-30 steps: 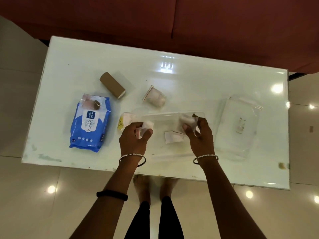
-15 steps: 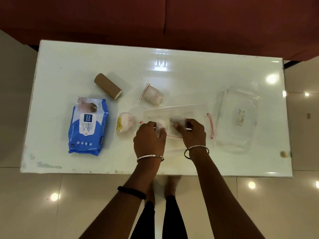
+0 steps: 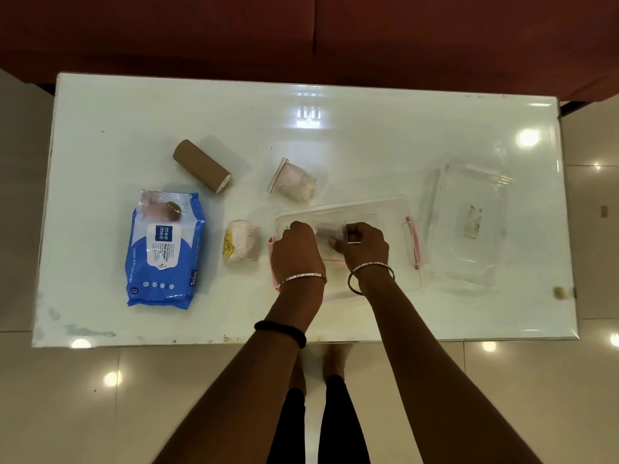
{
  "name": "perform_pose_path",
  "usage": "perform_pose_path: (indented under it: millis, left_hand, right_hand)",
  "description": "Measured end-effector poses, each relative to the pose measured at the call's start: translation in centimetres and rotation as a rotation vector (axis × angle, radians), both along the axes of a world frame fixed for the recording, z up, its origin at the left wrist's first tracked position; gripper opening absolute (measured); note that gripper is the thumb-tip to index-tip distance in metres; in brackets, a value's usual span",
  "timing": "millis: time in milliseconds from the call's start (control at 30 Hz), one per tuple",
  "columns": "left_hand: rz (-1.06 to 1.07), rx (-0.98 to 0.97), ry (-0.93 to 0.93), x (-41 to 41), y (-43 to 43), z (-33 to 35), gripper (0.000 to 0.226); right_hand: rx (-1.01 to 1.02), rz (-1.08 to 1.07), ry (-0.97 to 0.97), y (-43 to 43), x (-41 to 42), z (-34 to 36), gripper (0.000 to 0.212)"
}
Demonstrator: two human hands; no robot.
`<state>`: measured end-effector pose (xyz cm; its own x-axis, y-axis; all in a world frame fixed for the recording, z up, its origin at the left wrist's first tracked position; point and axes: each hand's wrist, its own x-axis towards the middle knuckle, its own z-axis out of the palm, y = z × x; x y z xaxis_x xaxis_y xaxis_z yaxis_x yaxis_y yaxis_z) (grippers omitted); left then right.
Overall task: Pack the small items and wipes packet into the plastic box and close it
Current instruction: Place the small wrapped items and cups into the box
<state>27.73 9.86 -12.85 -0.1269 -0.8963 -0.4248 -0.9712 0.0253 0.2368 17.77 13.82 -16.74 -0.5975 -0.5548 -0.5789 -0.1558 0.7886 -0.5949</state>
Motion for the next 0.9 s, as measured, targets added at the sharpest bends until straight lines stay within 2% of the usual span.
perform_pose_path:
  millis: [100,233,333,433,600,767,900]
  left_hand:
    - [0.059,-0.087,0.059,1.0,0.4,1.2,0.021]
    - [0.255,-0.256,0.238,4.2,1.6,2.5,0.017]
    - [0.324,-0.179,0.291,6.4,2.3,1.6,0.032]
    - [0.326,-0.061,0.426,7.2,2.6,0.8,0.047]
    - [0.237,-0.132,0.5,6.4,1.9,0.8,0.07]
    - [0.243,-0.117,0.521,6.1,1.3,0.3,0.055]
    - [0.295,-0.126,0.591,6.3,1.1,0.1,0.05]
  right_hand:
    - [-0.002,-0.027,-0.011,0.1,-0.1,-0.2,0.043]
    - [0.002,-0.049,-0.03,0.1,0.0,-0.4,0.041]
    - [-0.004,-0.037,-0.035,-0.2,0.5,-0.6,0.038]
    - [-0.022,-0.013,-0.007,-0.5,1.3,-0.8,0.036]
    - [0.035,0.066,0.062,-1.0,2.2,-0.8,0.037]
    - [-0.015,-0.02,0.06,-1.0,1.0,-0.5,0.034]
    - [-0.006,0.02,-0.001,-1.1,1.0,-0.4,0.037]
